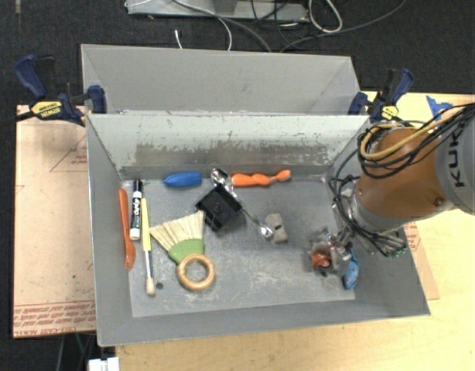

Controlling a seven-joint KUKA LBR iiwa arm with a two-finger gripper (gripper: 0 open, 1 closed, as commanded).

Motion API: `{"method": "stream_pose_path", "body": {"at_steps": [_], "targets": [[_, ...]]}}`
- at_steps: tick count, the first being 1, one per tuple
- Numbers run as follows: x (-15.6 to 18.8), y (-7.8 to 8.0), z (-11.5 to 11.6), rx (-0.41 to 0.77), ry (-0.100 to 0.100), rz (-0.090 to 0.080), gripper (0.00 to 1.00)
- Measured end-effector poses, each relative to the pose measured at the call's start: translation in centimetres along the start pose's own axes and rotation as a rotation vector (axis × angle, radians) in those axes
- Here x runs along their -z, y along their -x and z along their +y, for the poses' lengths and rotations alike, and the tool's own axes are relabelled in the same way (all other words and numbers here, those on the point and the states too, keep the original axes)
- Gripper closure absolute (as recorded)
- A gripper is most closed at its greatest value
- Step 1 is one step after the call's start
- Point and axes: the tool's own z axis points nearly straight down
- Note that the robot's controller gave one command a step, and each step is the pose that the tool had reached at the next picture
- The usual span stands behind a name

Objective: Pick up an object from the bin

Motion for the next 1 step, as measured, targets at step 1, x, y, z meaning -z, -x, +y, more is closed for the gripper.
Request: {"method": "stream_pose_path", "body": {"at_steps": [1], "targets": [[4.48, -0.03, 0.16, -0.002, 0.005, 0.004, 1.0]]}}
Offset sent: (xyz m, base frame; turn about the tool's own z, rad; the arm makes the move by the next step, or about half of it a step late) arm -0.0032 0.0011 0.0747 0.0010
